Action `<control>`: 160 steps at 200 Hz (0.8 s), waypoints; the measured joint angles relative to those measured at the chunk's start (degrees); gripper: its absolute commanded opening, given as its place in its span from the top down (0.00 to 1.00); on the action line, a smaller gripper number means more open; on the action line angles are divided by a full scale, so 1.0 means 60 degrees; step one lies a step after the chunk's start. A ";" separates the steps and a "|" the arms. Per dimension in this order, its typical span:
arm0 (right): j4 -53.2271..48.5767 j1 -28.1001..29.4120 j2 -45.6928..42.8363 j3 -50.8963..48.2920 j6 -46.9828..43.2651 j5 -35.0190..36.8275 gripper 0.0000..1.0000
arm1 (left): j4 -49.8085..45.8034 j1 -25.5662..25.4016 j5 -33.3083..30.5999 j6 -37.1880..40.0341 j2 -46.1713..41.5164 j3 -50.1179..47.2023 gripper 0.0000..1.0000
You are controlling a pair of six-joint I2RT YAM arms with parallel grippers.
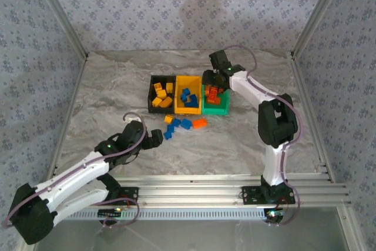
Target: Sort the legos into containers by color
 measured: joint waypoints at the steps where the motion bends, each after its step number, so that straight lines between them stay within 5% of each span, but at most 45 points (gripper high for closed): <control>1: 0.0015 0.0004 -0.0025 -0.0029 0.0000 0.0000 0.32 | 0.0018 0.0000 0.0000 0.0011 0.0040 0.0000 0.01; 90: 0.1348 0.1395 -0.3858 -0.4688 0.0470 0.0015 0.30 | 0.1315 -0.0259 0.0535 0.1198 0.3949 0.1126 0.04; 160: 0.1501 0.1399 -0.5377 -0.6102 0.0903 0.0299 0.30 | 0.1898 -0.0448 0.0430 0.1902 0.5934 0.2080 0.21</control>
